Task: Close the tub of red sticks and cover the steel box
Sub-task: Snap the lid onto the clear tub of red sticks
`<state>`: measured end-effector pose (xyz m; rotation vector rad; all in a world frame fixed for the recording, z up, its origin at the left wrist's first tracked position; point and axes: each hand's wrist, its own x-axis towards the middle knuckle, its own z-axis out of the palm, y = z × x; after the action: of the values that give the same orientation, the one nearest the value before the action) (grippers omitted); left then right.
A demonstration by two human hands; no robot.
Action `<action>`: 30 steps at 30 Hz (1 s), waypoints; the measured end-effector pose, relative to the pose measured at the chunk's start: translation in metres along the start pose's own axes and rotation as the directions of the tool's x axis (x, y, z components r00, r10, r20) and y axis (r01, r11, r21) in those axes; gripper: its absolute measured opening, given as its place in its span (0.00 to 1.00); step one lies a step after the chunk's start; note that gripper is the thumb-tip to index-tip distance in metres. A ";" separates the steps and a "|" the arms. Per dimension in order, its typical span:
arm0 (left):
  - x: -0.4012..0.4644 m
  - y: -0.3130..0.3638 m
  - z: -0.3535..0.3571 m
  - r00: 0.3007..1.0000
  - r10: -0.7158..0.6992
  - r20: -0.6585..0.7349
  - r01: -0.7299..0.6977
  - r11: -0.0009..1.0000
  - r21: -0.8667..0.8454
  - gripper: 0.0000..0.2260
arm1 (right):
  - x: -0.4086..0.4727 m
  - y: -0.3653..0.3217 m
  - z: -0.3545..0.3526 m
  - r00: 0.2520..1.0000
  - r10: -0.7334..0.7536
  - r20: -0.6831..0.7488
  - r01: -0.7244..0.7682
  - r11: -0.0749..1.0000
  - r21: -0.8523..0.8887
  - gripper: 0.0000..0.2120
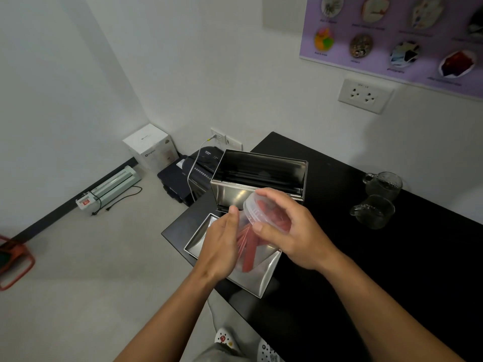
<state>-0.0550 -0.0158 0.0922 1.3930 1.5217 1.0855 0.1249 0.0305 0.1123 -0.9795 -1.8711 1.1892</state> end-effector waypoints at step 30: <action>0.007 0.001 0.004 0.982 -0.098 -0.163 0.068 0.981 -0.180 0.31 | 0.004 0.007 0.016 0.977 0.205 -0.066 -0.148 0.862 0.484 0.51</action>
<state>-0.0518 -0.0084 0.0918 1.1321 1.5506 1.2800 0.1105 0.0295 0.1015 -0.9251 -1.3179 1.5727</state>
